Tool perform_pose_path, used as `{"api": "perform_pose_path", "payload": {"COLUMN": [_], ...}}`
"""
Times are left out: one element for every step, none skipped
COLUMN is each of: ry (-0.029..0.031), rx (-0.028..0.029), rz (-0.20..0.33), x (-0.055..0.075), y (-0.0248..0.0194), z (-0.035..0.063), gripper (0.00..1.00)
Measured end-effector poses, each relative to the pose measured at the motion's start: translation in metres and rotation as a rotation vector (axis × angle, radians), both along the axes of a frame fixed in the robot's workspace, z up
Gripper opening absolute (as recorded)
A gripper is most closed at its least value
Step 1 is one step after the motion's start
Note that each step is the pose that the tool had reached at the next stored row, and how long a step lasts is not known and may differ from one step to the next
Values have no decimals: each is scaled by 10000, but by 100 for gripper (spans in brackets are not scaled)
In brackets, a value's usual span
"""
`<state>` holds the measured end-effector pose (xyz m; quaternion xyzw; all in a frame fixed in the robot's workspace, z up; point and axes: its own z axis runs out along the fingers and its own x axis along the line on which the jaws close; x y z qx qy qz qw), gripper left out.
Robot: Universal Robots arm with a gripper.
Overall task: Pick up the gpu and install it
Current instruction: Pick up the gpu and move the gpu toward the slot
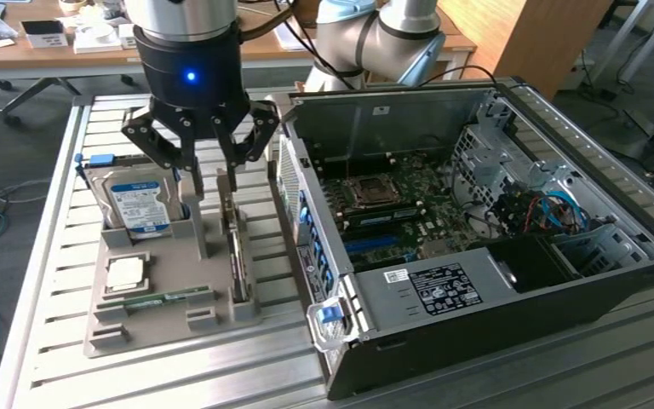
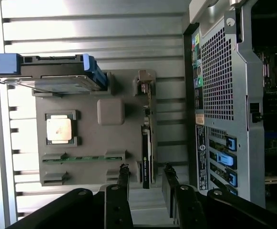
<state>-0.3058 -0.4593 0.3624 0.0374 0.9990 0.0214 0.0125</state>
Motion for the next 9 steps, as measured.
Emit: {"api": "perform_pose_path", "payload": {"ry": [0,-1,1,1,0,1,1,1,0], "rx": [0,0,-1,0,0,-1,-1,-1,-1], "rz": [0,0,0,0,0,0,0,0,0], "x": [0,0,0,0,0,0,0,0,0], "y": [0,0,0,0,0,0,0,0,0], "z": [-18,-36,-54,-71,-86,-100,-114,-127,-141], "gripper": [42,42,42,42,42,42,42,42,42]}}
